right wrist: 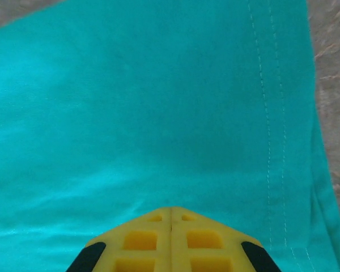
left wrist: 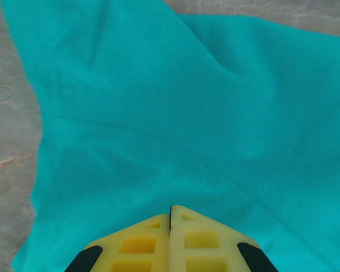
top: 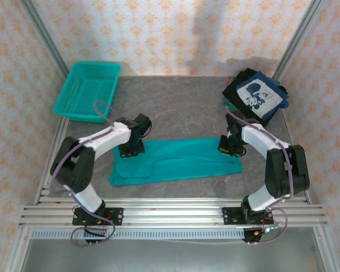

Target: Fold and stack the t-shirts

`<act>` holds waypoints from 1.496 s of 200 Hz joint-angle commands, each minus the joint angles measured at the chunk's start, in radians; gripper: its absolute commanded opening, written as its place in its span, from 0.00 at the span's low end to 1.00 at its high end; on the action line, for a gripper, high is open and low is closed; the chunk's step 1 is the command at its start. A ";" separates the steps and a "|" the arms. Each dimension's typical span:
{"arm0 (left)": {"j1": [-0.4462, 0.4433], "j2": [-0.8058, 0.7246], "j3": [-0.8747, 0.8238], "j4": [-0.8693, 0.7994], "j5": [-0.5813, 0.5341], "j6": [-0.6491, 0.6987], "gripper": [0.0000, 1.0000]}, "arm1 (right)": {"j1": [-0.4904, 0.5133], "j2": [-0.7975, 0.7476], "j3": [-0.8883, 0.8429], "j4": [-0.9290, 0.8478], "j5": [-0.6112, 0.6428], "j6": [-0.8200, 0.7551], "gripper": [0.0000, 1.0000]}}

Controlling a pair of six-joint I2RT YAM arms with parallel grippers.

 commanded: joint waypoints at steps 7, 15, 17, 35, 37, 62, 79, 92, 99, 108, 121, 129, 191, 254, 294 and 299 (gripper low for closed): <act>0.015 0.144 0.083 0.044 -0.029 0.048 0.02 | 0.019 0.071 -0.022 0.053 0.061 0.056 0.00; 0.025 0.183 0.107 0.051 -0.031 0.062 0.02 | 0.020 0.083 -0.033 0.060 0.065 0.065 0.00; 0.029 0.184 0.114 0.052 -0.032 0.066 0.02 | 0.021 0.085 -0.035 0.060 0.066 0.067 0.00; 0.049 0.293 0.197 0.063 -0.036 0.104 0.02 | 0.033 0.093 -0.051 0.054 0.062 0.089 0.00; 0.051 0.302 0.207 0.061 -0.035 0.110 0.02 | 0.035 0.092 -0.053 0.054 0.061 0.091 0.00; 0.076 0.481 0.452 -0.006 -0.054 0.194 0.02 | 0.050 0.064 -0.104 0.056 0.023 0.141 0.00; 0.087 0.601 0.677 -0.069 -0.064 0.241 0.02 | 0.073 0.031 -0.143 0.058 -0.026 0.196 0.00; 0.095 0.702 0.874 -0.122 -0.066 0.268 0.02 | 0.112 0.007 -0.172 0.072 -0.063 0.257 0.00; 0.101 0.763 0.985 -0.149 -0.062 0.279 0.02 | 0.138 -0.001 -0.191 0.088 -0.089 0.299 0.00; 0.106 0.842 1.143 -0.189 -0.053 0.288 0.02 | 0.179 -0.011 -0.213 0.117 -0.117 0.362 0.00; 0.119 0.955 1.376 -0.225 -0.028 0.299 0.03 | 0.247 -0.018 -0.240 0.176 -0.149 0.473 0.00; 0.129 1.029 1.505 -0.235 -0.001 0.291 0.04 | 0.289 -0.018 -0.253 0.219 -0.163 0.548 0.00; 0.205 1.219 1.676 0.109 0.278 0.100 0.09 | 0.671 0.052 -0.319 0.712 -0.050 1.237 0.00; 0.204 1.205 1.696 0.092 0.454 0.101 0.13 | 0.906 0.198 -0.131 0.765 0.036 1.346 0.04; 0.191 0.861 1.545 0.044 0.540 0.127 0.65 | 0.928 -0.060 -0.054 0.498 0.152 1.153 0.40; 0.191 0.805 1.526 0.033 0.533 0.135 0.67 | 0.928 -0.099 -0.043 0.449 0.168 1.124 0.43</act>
